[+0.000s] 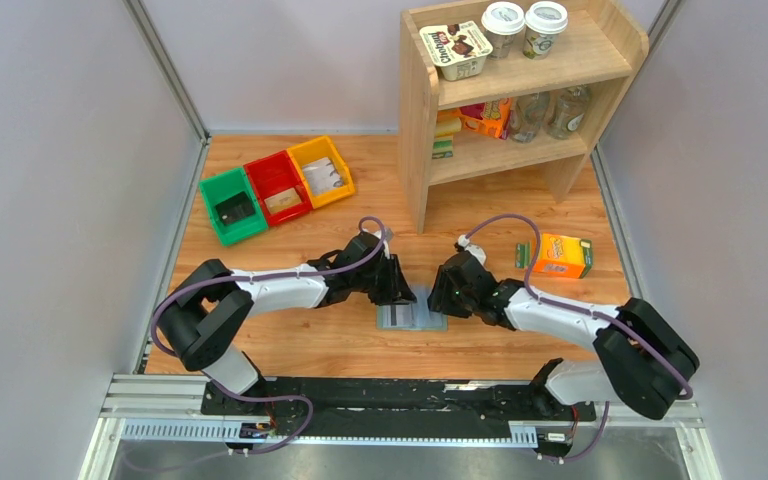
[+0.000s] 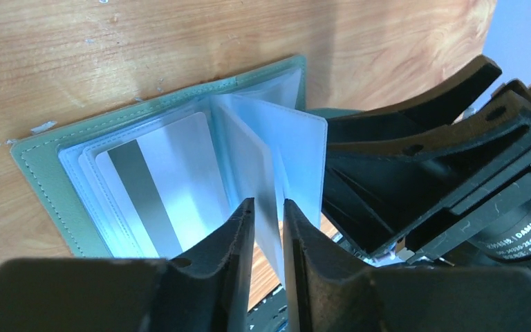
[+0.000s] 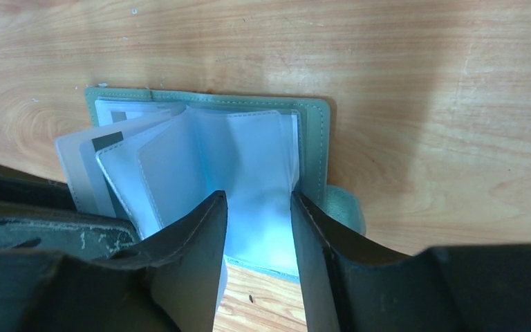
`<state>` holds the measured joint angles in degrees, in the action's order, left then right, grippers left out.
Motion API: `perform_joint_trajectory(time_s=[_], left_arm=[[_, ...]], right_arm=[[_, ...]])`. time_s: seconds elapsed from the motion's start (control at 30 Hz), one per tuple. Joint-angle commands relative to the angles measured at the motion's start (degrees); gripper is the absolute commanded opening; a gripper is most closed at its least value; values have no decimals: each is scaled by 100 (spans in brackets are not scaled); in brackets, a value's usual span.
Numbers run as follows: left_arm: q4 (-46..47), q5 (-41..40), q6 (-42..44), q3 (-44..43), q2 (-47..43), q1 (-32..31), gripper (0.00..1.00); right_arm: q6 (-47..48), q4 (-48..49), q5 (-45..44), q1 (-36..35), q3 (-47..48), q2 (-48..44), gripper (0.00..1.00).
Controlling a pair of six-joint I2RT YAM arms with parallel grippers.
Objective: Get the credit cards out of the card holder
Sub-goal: Remove the credit card from the card holder.
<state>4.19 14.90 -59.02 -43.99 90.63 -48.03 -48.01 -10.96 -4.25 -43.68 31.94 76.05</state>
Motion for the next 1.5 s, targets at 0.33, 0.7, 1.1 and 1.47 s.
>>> perform_joint_trajectory(time_s=[0.33, 0.7, 1.1, 1.47], left_arm=[[-392, -356, 304, -277, 69, -75, 9], [-638, -479, 295, -312, 51, -101, 8], [-709, -883, 137, 13, -379, -101, 5], [-717, -883, 154, 189, -511, -92, 5]], right_arm=[[-122, -435, -939, -44, -531, -1899, 57], [679, 744, 740, -536, -409, -2025, 55], [662, 1132, 1288, -932, 224, -329, 39], [433, 271, 225, -783, 392, 164, 29]])
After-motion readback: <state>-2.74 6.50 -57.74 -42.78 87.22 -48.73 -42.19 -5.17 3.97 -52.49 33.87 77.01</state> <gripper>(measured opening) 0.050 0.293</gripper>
